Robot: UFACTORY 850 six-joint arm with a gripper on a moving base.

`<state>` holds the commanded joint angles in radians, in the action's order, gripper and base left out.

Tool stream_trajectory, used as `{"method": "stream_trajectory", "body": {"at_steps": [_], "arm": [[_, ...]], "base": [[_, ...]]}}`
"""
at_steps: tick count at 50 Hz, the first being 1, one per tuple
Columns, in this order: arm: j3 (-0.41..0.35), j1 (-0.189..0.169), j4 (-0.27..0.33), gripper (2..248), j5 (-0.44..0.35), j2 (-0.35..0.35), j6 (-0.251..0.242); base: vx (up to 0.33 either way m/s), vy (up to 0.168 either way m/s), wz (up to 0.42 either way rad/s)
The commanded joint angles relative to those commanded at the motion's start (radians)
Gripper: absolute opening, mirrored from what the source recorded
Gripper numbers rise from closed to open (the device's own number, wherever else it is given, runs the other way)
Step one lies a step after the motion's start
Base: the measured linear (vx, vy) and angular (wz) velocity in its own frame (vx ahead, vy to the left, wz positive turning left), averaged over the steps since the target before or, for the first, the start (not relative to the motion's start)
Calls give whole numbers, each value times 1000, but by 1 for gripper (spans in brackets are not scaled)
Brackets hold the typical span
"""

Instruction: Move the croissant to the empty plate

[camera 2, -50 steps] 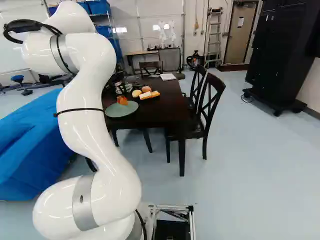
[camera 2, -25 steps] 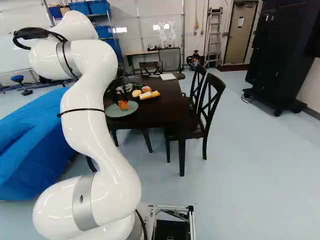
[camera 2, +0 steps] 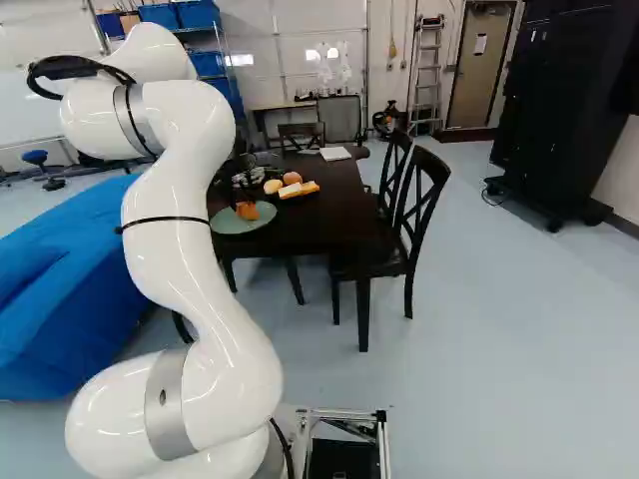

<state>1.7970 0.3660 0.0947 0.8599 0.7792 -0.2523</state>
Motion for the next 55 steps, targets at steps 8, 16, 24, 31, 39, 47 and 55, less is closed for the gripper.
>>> {"method": "stream_trajectory", "body": {"at_steps": [8, 16, 24, 31, 39, 47, 55], "arm": [[0, 0, 0, 144, 0, 0, 0], [0, 0, 0, 178, 0, 0, 0], [0, 0, 0, 245, 0, 0, 0], [0, 0, 0, 247, 0, 0, 0], [0, 0, 0, 247, 0, 0, 0], [0, 0, 0, 247, 0, 0, 0], [0, 0, 0, 247, 0, 0, 0]], "base": [[0, 0, 0], [0, 0, 0], [0, 0, 0], [0, 0, 0], [0, 0, 0], [0, 0, 0], [0, 0, 0]]}}
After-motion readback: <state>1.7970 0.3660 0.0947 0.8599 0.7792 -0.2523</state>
